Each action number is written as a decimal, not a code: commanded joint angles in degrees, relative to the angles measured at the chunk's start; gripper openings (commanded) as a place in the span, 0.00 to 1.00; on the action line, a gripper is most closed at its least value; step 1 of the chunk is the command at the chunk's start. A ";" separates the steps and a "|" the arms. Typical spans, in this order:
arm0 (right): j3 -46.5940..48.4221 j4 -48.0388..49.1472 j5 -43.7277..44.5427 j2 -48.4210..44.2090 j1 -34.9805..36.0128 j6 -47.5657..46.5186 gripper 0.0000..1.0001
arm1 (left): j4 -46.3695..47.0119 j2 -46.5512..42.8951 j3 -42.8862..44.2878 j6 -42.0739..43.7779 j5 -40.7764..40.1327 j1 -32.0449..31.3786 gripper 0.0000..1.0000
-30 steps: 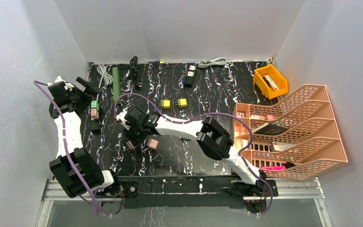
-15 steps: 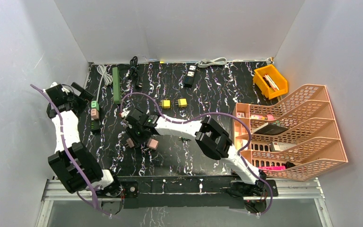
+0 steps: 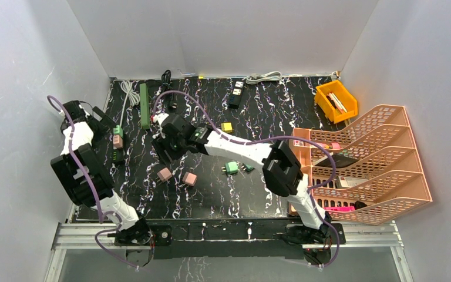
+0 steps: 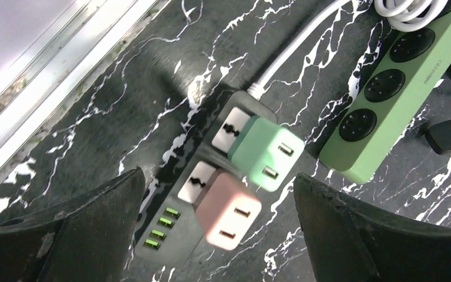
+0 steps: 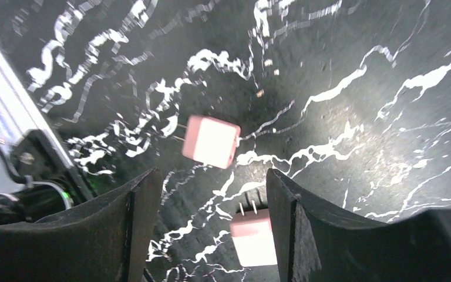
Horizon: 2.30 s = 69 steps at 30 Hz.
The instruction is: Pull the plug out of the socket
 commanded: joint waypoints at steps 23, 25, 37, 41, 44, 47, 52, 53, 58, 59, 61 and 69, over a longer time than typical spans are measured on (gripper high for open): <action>-2.45 7.13 -4.09 -2.38 -1.51 -7.30 0.80 | -5.14 15.26 5.28 5.41 4.67 -9.53 0.53; -2.15 8.50 -4.16 -1.84 -1.91 -7.23 0.80 | -5.05 14.22 4.47 5.06 5.25 -10.53 0.38; 1.03 27.42 -14.64 4.35 -7.85 0.75 0.92 | -1.48 2.33 -0.63 1.56 13.99 -13.23 0.00; 2.51 33.95 -23.66 7.68 -10.72 9.62 0.92 | 0.33 -0.47 -0.85 1.20 15.86 -13.25 0.00; 4.52 35.04 -26.68 9.80 -11.61 13.56 0.92 | 2.18 -2.69 -1.55 0.49 17.07 -13.25 0.00; 5.13 36.89 -29.23 10.47 -11.67 16.67 0.91 | 4.08 -4.15 -2.78 -0.18 18.43 -13.32 0.00; 8.57 36.78 -30.74 13.26 -11.62 19.88 0.91 | 5.72 -6.26 -3.44 -1.35 20.23 -13.54 0.00; 9.34 36.62 -30.94 13.96 -11.64 20.29 0.91 | 6.01 -6.65 -3.49 -1.62 20.56 -13.66 0.00; 11.52 36.41 -31.28 15.58 -11.25 21.30 0.90 | 6.42 -8.24 -3.67 -1.71 20.82 -14.49 0.00; 11.56 36.40 -30.98 15.50 -11.21 21.14 0.90 | 6.37 -8.52 -3.74 -1.71 20.97 -14.61 0.00; 11.70 36.48 -30.51 15.46 -11.20 20.86 0.89 | 6.50 -9.02 -3.77 -1.62 21.20 -14.97 0.00; 11.50 29.44 -17.16 11.14 -7.04 3.58 0.89 | 5.46 -9.45 -3.48 -2.09 19.77 -16.03 0.00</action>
